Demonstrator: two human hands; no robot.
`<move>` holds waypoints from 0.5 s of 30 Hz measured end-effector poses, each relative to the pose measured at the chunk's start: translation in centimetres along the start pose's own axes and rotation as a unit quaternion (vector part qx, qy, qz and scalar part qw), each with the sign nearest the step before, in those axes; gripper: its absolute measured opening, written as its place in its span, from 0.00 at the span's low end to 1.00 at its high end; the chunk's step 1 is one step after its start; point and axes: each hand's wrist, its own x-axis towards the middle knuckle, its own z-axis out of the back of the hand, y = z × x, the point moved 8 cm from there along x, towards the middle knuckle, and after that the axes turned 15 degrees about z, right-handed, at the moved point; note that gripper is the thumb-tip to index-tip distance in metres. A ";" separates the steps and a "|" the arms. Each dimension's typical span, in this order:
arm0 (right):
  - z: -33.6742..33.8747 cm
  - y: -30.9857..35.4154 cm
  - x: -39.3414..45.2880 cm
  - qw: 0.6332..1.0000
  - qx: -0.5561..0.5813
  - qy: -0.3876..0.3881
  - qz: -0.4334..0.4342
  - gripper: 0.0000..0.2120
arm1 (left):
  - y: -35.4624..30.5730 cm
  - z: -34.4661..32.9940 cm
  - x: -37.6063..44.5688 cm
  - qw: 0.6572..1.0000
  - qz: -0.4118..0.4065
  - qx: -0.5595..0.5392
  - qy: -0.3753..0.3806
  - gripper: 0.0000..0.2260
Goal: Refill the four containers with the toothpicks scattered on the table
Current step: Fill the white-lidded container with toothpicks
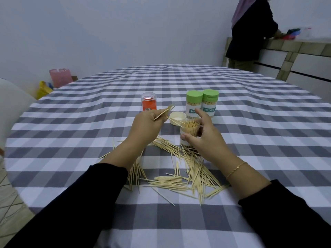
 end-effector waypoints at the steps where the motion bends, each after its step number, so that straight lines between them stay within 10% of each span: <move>1: 0.0 0.0 0.0 1.000 -0.001 0.000 -0.001 0.37 | 0.0 -0.1 0.2 1.000 0.006 -0.002 0.009 0.09; 9: 0.3 -1.0 0.3 1.000 -0.005 -0.017 -0.016 0.39 | 0.8 -0.8 0.6 0.993 0.015 0.116 0.030 0.12; 15: 0.5 -1.2 0.4 1.000 -0.005 -0.025 -0.017 0.39 | -0.1 -1.8 0.1 0.919 -0.050 0.391 0.011 0.22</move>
